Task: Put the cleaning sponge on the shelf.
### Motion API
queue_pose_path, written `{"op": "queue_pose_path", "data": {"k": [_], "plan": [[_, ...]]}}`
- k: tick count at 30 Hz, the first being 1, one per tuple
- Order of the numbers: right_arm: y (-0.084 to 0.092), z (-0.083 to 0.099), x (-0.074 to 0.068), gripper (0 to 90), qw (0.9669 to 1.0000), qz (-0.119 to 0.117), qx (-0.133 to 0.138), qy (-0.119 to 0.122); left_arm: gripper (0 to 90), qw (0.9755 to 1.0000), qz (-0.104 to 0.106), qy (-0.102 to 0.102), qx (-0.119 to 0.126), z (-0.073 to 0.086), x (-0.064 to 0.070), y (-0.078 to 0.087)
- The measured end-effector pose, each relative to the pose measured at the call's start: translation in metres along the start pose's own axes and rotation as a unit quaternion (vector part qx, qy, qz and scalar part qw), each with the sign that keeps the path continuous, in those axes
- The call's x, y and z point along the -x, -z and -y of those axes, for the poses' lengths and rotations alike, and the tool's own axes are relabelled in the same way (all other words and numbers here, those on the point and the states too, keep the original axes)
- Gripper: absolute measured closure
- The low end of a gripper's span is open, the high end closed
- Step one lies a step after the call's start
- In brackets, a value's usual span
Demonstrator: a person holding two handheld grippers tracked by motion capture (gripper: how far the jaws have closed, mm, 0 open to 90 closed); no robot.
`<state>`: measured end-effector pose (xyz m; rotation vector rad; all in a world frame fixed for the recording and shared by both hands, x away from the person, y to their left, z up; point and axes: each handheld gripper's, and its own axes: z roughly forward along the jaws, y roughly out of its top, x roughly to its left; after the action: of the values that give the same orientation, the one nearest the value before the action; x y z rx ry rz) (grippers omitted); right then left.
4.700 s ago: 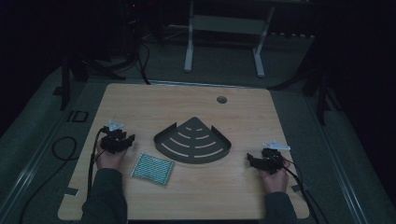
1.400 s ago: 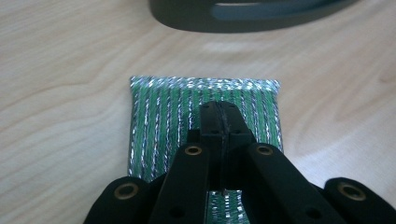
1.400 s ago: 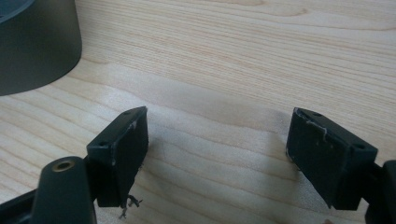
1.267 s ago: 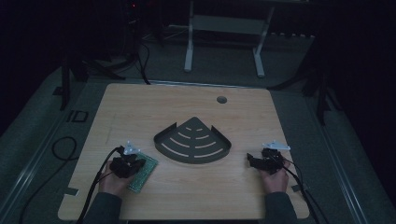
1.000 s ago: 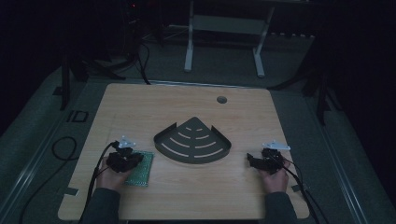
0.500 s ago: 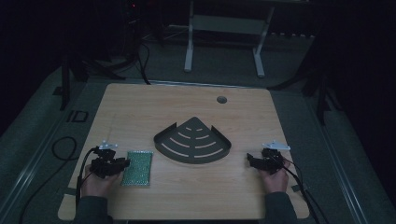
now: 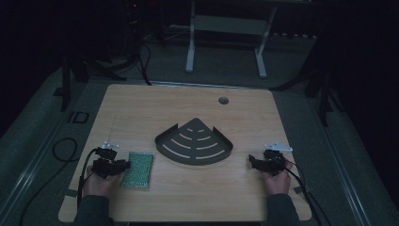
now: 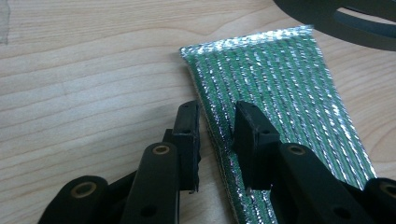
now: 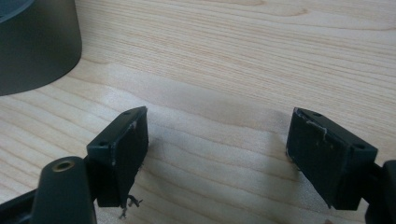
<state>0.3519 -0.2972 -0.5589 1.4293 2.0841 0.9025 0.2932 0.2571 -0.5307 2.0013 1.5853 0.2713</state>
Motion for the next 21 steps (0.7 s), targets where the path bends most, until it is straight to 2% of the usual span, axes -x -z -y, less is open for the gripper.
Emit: {"op": "queue_pose_path", "data": {"k": [3, 5, 7, 9, 11, 13, 15, 21], "plan": [[0.0, 0.0, 0.0, 20.4, 1.0, 0.0, 0.0, 0.0, 71.8, 0.9999, 0.004, 0.002, -0.011, -0.003, -0.001, -0.003], [0.0, 0.0, 0.0, 20.4, 1.0, 0.0, 0.0, 0.0, 73.5, 0.9995, 0.003, -0.015, -0.029, -0.008, 0.001, -0.005], [0.0, 0.0, 0.0, 20.4, 1.0, 0.0, 0.0, 0.0, 75.6, 0.9992, 0.004, -0.019, -0.034, -0.009, 0.002, -0.005], [0.0, 0.0, 0.0, 20.4, 1.0, 0.0, 0.0, 0.0, 80.9, 0.9989, 0.004, -0.02, -0.043, -0.011, 0.004, -0.006], [0.0, 0.0, 0.0, 20.4, 1.0, 0.0, 0.0, 0.0, 82.2, 0.9984, 0.006, -0.02, -0.052, -0.014, 0.004, -0.006], [0.0, 0.0, 0.0, 20.4, 1.0, 0.0, 0.0, 0.0, 88.7, 0.9981, 0.004, -0.026, -0.056, -0.016, 0.006, -0.007], [0.0, 0.0, 0.0, 20.4, 1.0, 0.0, 0.0, 0.0, 89.8, 0.9976, 0.001, -0.033, -0.061, -0.02, 0.008, -0.007], [0.0, 0.0, 0.0, 20.4, 1.0, 0.0, 0.0, 0.0, 90.0, 0.9961, 0.016, -0.051, -0.07, -0.032, 0.009, -0.005]]}}
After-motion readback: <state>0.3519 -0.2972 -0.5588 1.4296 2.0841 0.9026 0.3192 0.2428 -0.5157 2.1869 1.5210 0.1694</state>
